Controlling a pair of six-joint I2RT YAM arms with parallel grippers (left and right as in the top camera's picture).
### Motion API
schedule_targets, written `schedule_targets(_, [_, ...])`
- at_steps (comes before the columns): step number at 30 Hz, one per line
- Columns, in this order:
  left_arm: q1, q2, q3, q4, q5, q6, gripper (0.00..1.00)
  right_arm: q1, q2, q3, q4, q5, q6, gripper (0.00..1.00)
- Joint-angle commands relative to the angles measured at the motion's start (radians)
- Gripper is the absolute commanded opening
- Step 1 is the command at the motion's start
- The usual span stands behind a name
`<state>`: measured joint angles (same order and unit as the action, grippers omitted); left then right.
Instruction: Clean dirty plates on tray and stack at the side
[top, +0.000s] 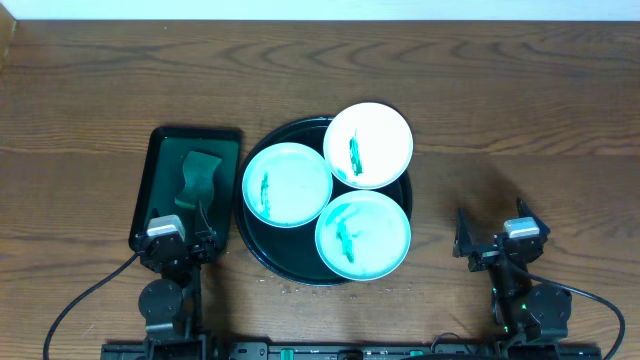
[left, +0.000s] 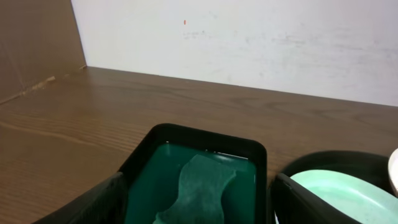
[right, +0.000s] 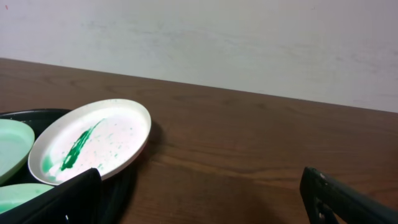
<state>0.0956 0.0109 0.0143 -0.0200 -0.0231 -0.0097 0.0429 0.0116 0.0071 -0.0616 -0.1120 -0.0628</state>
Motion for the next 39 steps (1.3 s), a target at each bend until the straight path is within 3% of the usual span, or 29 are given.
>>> schedule_targets(1, [-0.003, -0.004, -0.008, -0.052, -0.003, -0.068, 0.74, -0.021, -0.005, -0.002, 0.027, -0.001, 0.006, 0.99])
schedule_targets(7, [-0.003, 0.077, 0.090, -0.111, 0.047, -0.082, 0.74, -0.021, -0.005, -0.002, 0.058, -0.076, 0.072, 0.99])
schedule_targets(10, [-0.003, 0.170, 0.181, -0.109, 0.064, -0.068, 0.74, -0.021, -0.004, -0.002, 0.132, -0.167, 0.180, 0.99])
schedule_targets(13, [-0.003, 0.356, 0.355, -0.130, 0.068, -0.054, 0.74, -0.021, 0.013, 0.008, 0.151, -0.169, 0.286, 0.99])
schedule_targets(19, [-0.003, 0.646, 0.665, -0.300, 0.095, -0.055, 0.74, -0.021, 0.161, 0.158, 0.133, -0.170, 0.294, 0.99])
schedule_targets(26, [0.000, 0.888, 1.006, -0.525, 0.094, -0.024, 0.74, -0.019, 0.648, 0.577, -0.044, -0.292, 0.294, 0.99])
schedule_targets(31, [0.000, 0.995, 1.122, -0.628, 0.099, -0.024, 0.74, 0.037, 1.052, 0.991, -0.364, -0.364, 0.293, 0.99])
schedule_targets(35, [0.000, 1.079, 1.142, -0.707, 0.174, -0.026, 0.74, 0.180, 1.432, 1.424, -0.726, -0.343, 0.177, 0.99])
schedule_targets(39, [0.000, 1.105, 1.142, -0.751, 0.172, -0.025, 0.74, 0.269, 1.647, 1.658, -0.922, -0.275, 0.170, 0.99])
